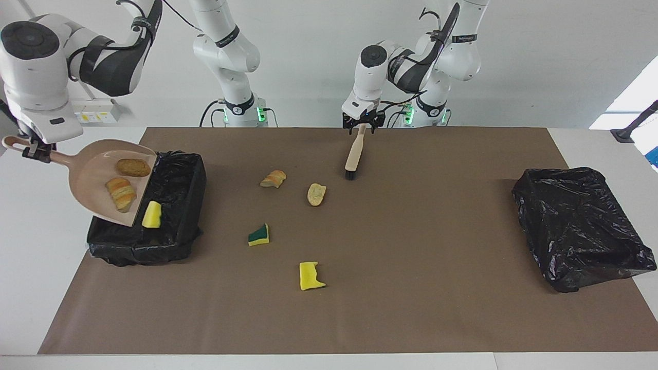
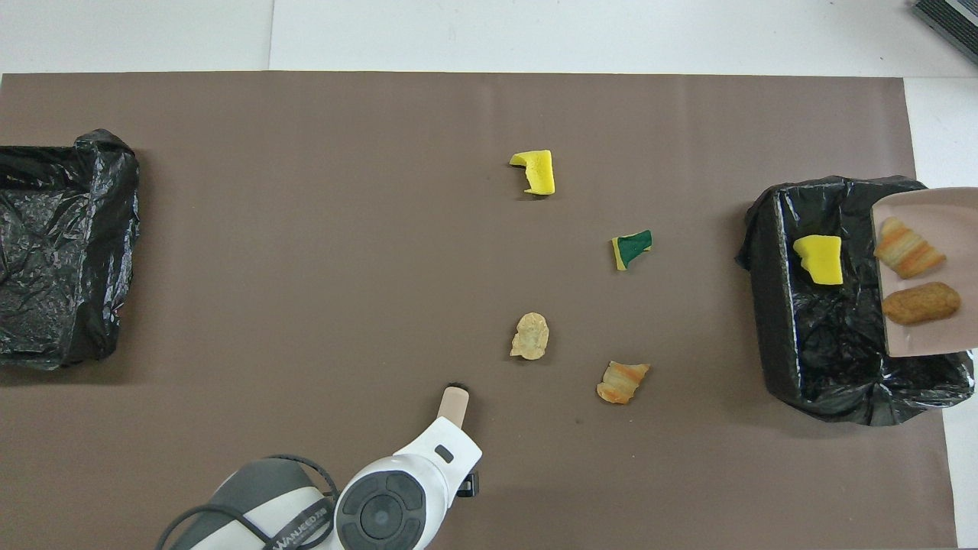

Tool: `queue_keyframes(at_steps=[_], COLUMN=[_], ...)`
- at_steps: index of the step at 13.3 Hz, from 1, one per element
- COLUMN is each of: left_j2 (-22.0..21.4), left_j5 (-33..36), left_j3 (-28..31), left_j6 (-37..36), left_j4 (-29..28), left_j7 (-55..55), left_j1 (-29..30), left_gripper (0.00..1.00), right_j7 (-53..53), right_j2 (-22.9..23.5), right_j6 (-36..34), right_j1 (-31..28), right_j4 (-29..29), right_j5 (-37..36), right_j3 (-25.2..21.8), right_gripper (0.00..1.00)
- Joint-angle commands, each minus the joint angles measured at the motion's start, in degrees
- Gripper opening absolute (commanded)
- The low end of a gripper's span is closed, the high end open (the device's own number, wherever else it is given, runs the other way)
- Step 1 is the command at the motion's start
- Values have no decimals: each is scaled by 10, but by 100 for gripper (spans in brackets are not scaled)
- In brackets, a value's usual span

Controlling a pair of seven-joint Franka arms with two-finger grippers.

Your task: Sweep and dump trash in bin

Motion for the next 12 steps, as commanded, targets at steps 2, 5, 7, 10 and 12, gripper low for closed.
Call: queue_keyframes(at_steps=[2, 5, 7, 10, 12], left_j2=[13, 18, 19, 20, 29], left_j5=[66, 74, 74, 74, 72], left_j3=[1, 2, 2, 3, 3], left_j6=[-74, -154, -189, -276, -319], left_j4=[118, 230, 285, 387, 450], left_j7=[95, 232, 297, 367, 421], left_j1=[87, 182, 235, 302, 355], left_gripper=[100, 100, 100, 100, 100], right_j7=[68, 66, 66, 67, 71], right_j2=[-47, -51, -51, -59, -59], right_j6=[-10, -19, -18, -15, -11], right_j1=[27, 46, 61, 61, 62], right_j4=[-61, -65, -64, -51, -32], right_j5=[-53, -85, -115, -105, -91], right_j3=[4, 4, 4, 7, 10], right_gripper=[0, 0, 0, 0, 0])
